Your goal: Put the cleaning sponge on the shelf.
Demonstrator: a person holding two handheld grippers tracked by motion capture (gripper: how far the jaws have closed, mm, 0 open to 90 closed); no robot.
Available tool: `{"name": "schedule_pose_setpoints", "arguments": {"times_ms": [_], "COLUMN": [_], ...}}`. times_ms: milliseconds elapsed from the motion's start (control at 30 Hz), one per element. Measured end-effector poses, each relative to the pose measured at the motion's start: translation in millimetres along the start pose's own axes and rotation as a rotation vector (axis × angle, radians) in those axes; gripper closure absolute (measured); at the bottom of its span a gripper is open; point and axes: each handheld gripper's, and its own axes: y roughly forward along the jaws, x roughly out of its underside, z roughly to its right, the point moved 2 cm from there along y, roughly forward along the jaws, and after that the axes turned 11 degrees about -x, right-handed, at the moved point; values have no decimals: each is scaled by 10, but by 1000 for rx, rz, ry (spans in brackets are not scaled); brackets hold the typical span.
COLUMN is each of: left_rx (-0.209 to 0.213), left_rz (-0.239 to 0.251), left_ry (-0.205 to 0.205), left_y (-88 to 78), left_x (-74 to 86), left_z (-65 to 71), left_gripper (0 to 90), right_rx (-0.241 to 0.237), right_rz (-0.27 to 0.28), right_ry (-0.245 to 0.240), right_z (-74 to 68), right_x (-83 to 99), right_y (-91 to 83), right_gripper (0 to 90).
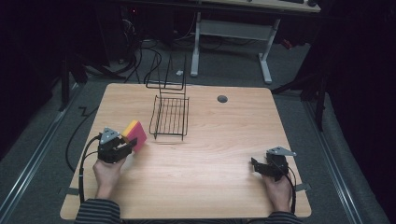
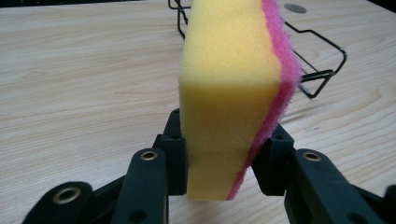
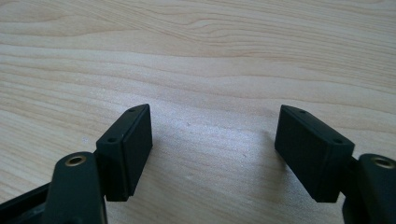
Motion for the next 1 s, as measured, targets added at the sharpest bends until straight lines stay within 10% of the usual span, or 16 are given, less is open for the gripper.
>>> {"name": "schedule_pose_setpoints", "arguments": {"times_ms": [1000], "left_rx": [154], "left_rz": [36], "left_ry": [90], "left_y": [-75], "left_x": [-387], "left_z": [342], "left_gripper": [625], "right_rx": [0], "right_rz": [0], "right_ry": [0], "right_z": [0], "right_x": [0], "right_y": [0], "right_gripper": [278]}}
